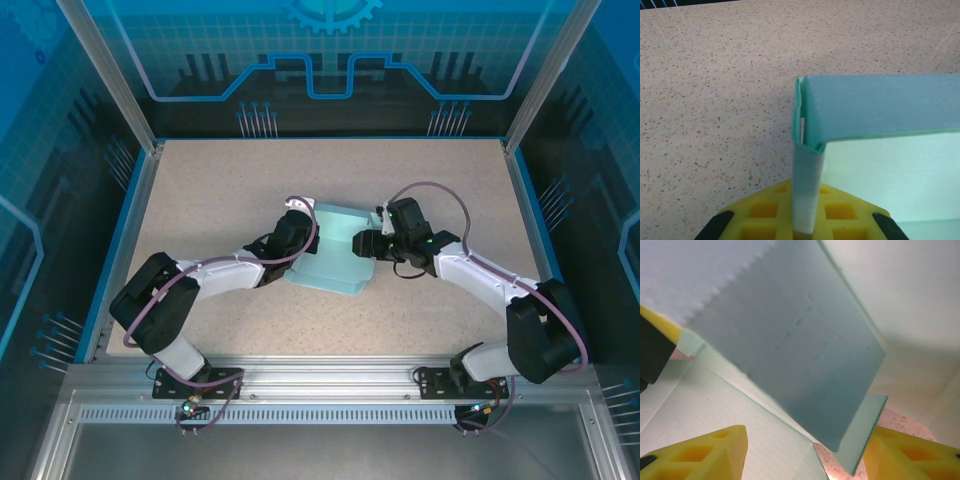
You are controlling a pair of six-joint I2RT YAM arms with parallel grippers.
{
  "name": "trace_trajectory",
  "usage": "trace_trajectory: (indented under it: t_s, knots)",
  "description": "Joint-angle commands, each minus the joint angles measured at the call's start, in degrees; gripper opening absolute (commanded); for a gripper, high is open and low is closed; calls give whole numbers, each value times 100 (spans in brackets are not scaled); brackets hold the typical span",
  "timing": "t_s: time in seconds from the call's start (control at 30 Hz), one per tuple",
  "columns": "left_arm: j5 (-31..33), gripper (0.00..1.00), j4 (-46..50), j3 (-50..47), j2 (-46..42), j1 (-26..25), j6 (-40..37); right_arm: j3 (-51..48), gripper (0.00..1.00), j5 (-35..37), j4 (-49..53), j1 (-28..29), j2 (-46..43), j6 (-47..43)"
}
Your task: Fold the paper box
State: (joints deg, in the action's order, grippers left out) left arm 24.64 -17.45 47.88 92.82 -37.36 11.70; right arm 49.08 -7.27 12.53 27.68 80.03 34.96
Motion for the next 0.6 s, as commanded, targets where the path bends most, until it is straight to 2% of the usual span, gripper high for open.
trace_trajectory:
  t_s: [0.0,0.57]
  knots:
    - [-36,6,-208,108,-185,-27,-1,275,61,-202,-213,112,107,-14]
    - [-39,6,-208,91,-205,-27,26,460,52,-213,-473,453,677,-36]
